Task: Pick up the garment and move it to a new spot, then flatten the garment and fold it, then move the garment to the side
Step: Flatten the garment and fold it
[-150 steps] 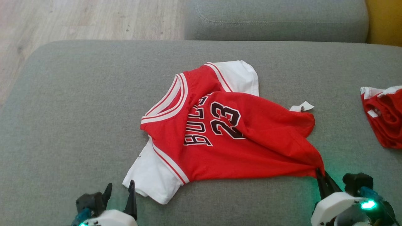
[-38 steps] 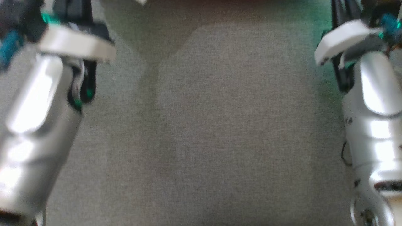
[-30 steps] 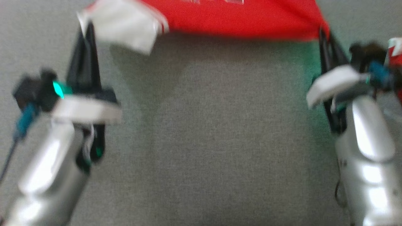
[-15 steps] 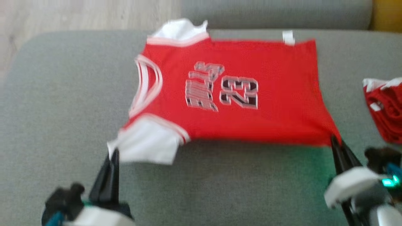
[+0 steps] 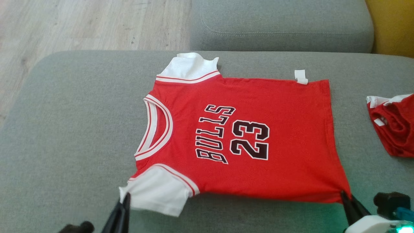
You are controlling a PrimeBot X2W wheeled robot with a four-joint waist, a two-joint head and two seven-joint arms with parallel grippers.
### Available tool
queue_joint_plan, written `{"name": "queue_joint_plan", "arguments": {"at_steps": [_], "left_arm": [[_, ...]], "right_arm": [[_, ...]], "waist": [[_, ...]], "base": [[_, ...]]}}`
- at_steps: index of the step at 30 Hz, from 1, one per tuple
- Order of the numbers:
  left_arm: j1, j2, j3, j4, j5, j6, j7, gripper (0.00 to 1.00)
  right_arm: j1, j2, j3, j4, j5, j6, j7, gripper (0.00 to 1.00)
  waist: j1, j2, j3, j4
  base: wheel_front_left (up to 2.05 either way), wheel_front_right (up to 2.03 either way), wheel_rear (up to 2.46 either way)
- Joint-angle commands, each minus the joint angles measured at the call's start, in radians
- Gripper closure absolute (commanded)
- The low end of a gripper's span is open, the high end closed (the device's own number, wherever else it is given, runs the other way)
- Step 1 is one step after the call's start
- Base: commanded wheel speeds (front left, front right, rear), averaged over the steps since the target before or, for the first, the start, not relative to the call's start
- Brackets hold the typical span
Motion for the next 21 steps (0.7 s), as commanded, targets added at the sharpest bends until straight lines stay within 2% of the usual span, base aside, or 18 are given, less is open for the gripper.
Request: {"name": "queue_joint_plan", "arguments": {"at_steps": [1, 11, 21], "left_arm": [[-0.059, 0.01, 0.019, -0.011, -0.001, -0.011, 0.006, 1.0], [-0.23, -0.056, -0.012, 0.109, 0.017, -0.082, 0.027, 1.0], [-0.519, -0.182, 0.012, 0.318, 0.039, -0.154, -0.017, 1.0]], "right_arm": [[-0.034, -0.011, 0.029, -0.029, 0.01, -0.001, 0.004, 1.0], [-0.089, -0.011, 0.036, 0.026, 0.041, -0.001, 0.019, 1.0], [-0.254, -0.011, -0.015, 0.143, 0.163, -0.001, -0.053, 1.0]], "waist": [[0.0, -0.0001, 0.003, 0.0], [0.0, -0.0001, 0.022, -0.003], [0.0, -0.0001, 0.082, -0.022]], "base": [[0.0, 0.0, 0.0], [0.0, 0.0, 0.0], [0.0, 0.0, 0.0]]}}
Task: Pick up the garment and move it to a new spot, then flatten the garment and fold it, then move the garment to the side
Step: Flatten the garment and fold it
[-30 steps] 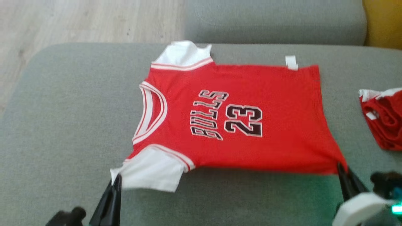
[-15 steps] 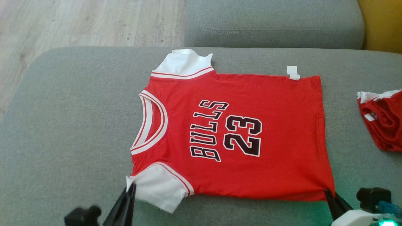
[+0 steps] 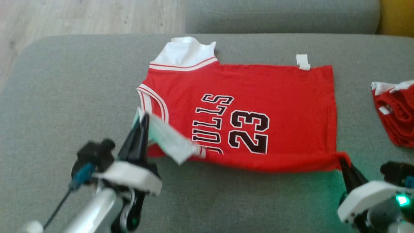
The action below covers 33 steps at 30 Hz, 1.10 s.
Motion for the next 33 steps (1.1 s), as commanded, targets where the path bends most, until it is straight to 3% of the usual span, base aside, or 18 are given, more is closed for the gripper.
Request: {"name": "queue_joint_plan", "arguments": {"at_steps": [1, 5, 11, 19, 20, 21, 22, 23, 28, 33], "left_arm": [[-0.061, 0.012, 0.054, -0.017, 0.012, -0.007, -0.014, 1.0], [-0.153, -0.013, 0.064, 0.076, 0.019, -0.039, -0.035, 1.0], [-0.249, -0.031, 0.079, 0.202, 0.022, -0.079, -0.066, 1.0], [-0.321, -0.067, 0.099, 0.324, 0.028, -0.112, -0.115, 1.0], [-0.324, -0.072, 0.101, 0.333, 0.03, -0.115, -0.12, 1.0], [-0.326, -0.077, 0.102, 0.342, 0.031, -0.118, -0.123, 0.72], [-0.327, -0.081, 0.102, 0.348, 0.033, -0.121, -0.127, 0.38], [-0.327, -0.086, 0.104, 0.35, 0.034, -0.126, -0.13, 0.0], [-0.305, -0.095, 0.125, 0.331, 0.039, -0.142, -0.141, 0.0], [-0.239, -0.087, 0.146, 0.268, 0.04, -0.135, -0.144, 0.0]], "right_arm": [[-0.055, -0.011, 0.018, -0.029, 0.006, -0.001, -0.014, 1.0], [-0.149, -0.011, 0.02, 0.024, 0.013, -0.001, -0.035, 1.0], [-0.28, -0.011, 0.062, 0.103, -0.078, -0.001, -0.009, 1.0], [-0.366, -0.011, 0.049, 0.19, -0.134, -0.001, -0.025, 1.0], [-0.373, -0.011, 0.048, 0.197, -0.134, -0.001, -0.037, 0.71], [-0.38, -0.011, 0.049, 0.202, -0.132, -0.001, -0.055, 0.18], [-0.386, -0.011, 0.047, 0.206, -0.13, -0.001, -0.076, 0.0], [-0.391, -0.011, 0.047, 0.209, -0.128, -0.001, -0.096, 0.0], [-0.4, -0.011, 0.037, 0.208, -0.127, -0.001, -0.189, 0.0], [-0.371, -0.011, 0.029, 0.167, -0.143, -0.001, -0.217, 0.0]], "waist": [[-0.0002, -0.0001, 0.015, -0.01], [-0.0002, -0.0001, 0.046, -0.031], [-0.0002, -0.0001, 0.08, -0.05], [-0.0002, -0.0001, 0.106, -0.053], [-0.0002, -0.0001, 0.108, -0.053], [-0.0002, -0.0001, 0.11, -0.053], [-0.0002, -0.0001, 0.111, -0.053], [-0.0002, -0.0001, 0.112, -0.053], [-0.0002, -0.0001, 0.11, -0.047], [-0.0002, -0.0001, 0.106, -0.039]], "base": [[0.0, 0.0, 0.0], [0.0, 0.0, 0.0], [0.0, 0.0, 0.0], [0.0, 0.0, 0.0], [0.0, 0.0, 0.0], [0.0, 0.0, 0.0], [0.0, 0.0, 0.0], [0.0, 0.0, 0.0], [0.0, 0.0, 0.0], [0.0, 0.0, 0.0]]}}
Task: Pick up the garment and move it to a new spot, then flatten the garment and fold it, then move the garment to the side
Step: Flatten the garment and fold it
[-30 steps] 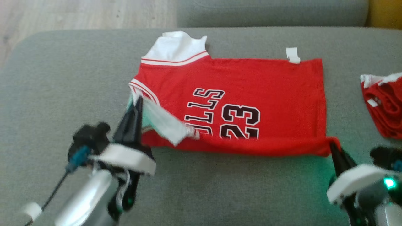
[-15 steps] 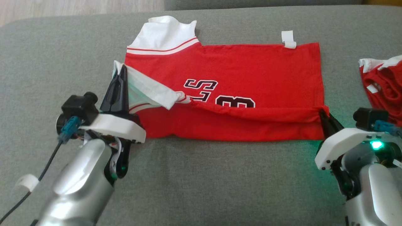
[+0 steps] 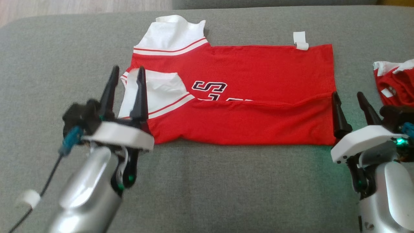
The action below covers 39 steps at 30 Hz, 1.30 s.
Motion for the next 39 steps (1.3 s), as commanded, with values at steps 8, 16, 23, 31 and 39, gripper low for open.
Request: {"name": "queue_joint_plan", "arguments": {"at_steps": [8, 16, 23, 31, 39], "left_arm": [[0.162, 0.073, 0.051, -0.128, -0.042, 0.056, 0.06, 0.0], [0.297, 0.096, 0.092, -0.167, -0.154, 0.121, 0.173, 0.0], [0.297, 0.082, 0.123, -0.106, -0.231, 0.106, 0.216, 0.0], [0.266, 0.058, 0.099, -0.072, -0.246, 0.067, 0.237, 1.0], [0.236, 0.057, 0.103, -0.077, -0.217, 0.062, 0.186, 1.0]], "right_arm": [[0.098, -0.007, 0.032, -0.151, -0.038, -0.001, 0.042, 0.0], [0.184, -0.007, 0.041, -0.24, -0.038, -0.001, 0.098, 0.0], [0.165, -0.007, 0.06, -0.259, -0.038, -0.001, 0.128, 0.0], [0.134, -0.007, 0.047, -0.189, -0.032, -0.001, 0.144, 0.0], [0.106, -0.007, 0.037, -0.043, -0.019, -0.001, 0.169, 0.0]], "waist": [[0.0, 0.0, -0.012, 0.011], [0.0, 0.0, 0.004, 0.004], [0.0, 0.0, 0.039, -0.023], [0.0, 0.0, 0.057, -0.026], [0.0, 0.0, 0.052, 0.0]], "base": [[0.0, 0.0, 0.0], [0.0, 0.0, 0.0], [0.0, 0.0, 0.0], [0.0, 0.0, 0.0], [0.0, 0.0, 0.0]]}}
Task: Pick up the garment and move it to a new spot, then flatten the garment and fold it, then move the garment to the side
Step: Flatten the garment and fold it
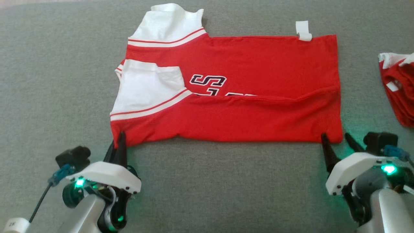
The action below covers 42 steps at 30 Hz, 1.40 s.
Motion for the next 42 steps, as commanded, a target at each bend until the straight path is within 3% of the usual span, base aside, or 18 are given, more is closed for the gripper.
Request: {"name": "queue_joint_plan", "arguments": {"at_steps": [1, 2, 3, 5, 6, 13, 22, 32, 33, 34, 35, 36, 37, 42], "left_arm": [[-0.043, 0.026, 0.04, -0.033, 0.014, 0.0, -0.023, 1.0], [-0.043, 0.028, 0.042, -0.038, 0.018, 0.001, -0.029, 1.0], [-0.043, 0.031, 0.043, -0.045, 0.021, 0.002, -0.034, 1.0], [-0.038, 0.038, 0.047, -0.065, 0.026, 0.004, -0.044, 1.0], [-0.034, 0.043, 0.048, -0.077, 0.028, 0.007, -0.048, 1.0], [0.037, 0.103, 0.038, -0.225, 0.059, 0.036, -0.039, 1.0], [0.274, 0.158, -0.009, -0.452, 0.065, 0.132, 0.002, 1.0], [0.363, 0.141, -0.068, -0.426, 0.064, 0.149, 0.013, 1.0], [0.363, 0.144, -0.069, -0.421, 0.064, 0.15, 0.016, 1.0], [0.362, 0.147, -0.07, -0.417, 0.066, 0.151, 0.019, 1.0], [0.361, 0.151, -0.071, -0.414, 0.07, 0.152, 0.02, 0.7], [0.358, 0.156, -0.071, -0.412, 0.072, 0.152, 0.022, 0.22], [0.354, 0.16, -0.068, -0.413, 0.075, 0.153, 0.022, 0.0], [0.294, 0.205, -0.049, -0.432, 0.098, 0.148, 0.042, 0.0]], "right_arm": [[-0.038, -0.007, 0.03, 0.005, 0.014, -0.001, 0.005, 0.0], [-0.042, -0.007, 0.032, 0.018, 0.017, -0.001, 0.001, 0.14], [-0.045, -0.007, 0.035, 0.027, 0.025, -0.001, -0.003, 0.55], [-0.048, -0.007, 0.038, 0.035, 0.049, -0.001, -0.014, 0.97], [-0.049, -0.007, 0.036, 0.035, 0.053, -0.001, -0.022, 1.0], [0.004, -0.007, -0.002, -0.047, 0.053, -0.001, -0.024, 1.0], [0.221, -0.007, -0.044, -0.25, 0.046, -0.001, 0.071, 1.0], [0.346, -0.007, -0.045, -0.246, 0.066, -0.001, 0.096, 1.0], [0.346, -0.007, -0.045, -0.242, 0.063, -0.001, 0.092, 0.8], [0.345, -0.007, -0.045, -0.239, 0.057, -0.001, 0.088, 0.51], [0.343, -0.007, -0.043, -0.237, 0.053, -0.001, 0.084, 0.0], [0.341, -0.007, -0.042, -0.236, 0.05, -0.001, 0.08, 0.0], [0.34, -0.007, -0.041, -0.236, 0.048, -0.001, 0.078, 0.0], [0.324, -0.007, -0.047, -0.256, 0.039, -0.001, 0.061, 0.0]], "waist": [[0.0, 0.0, -0.006, 0.011], [0.0, 0.0, -0.01, 0.015], [0.0, 0.0, -0.013, 0.018], [0.0, 0.0, -0.023, 0.023], [0.0, 0.0, -0.029, 0.024], [0.0, 0.0, -0.086, 0.033], [0.0, 0.0, -0.122, 0.042], [0.0, 0.0, -0.128, 0.028], [0.0, 0.0, -0.128, 0.025], [0.0, 0.0, -0.128, 0.022], [0.0, 0.0, -0.128, 0.019], [0.0, 0.0, -0.129, 0.016], [0.0, 0.0, -0.129, 0.013], [0.0, 0.0, -0.132, -0.005]], "base": [[0.0, 0.0, 0.0], [0.0, 0.0, 0.0], [0.0, 0.0, 0.0], [0.0, 0.0, 0.0], [0.0, 0.0, 0.0], [0.0, 0.0, 0.0], [0.0, 0.0, 0.0], [0.0, 0.0, 0.0], [0.0, 0.0, 0.0], [0.0, 0.0, 0.0], [0.0, 0.0, 0.0], [0.0, 0.0, 0.0], [0.0, 0.0, 0.0], [0.0, 0.0, 0.0]]}}
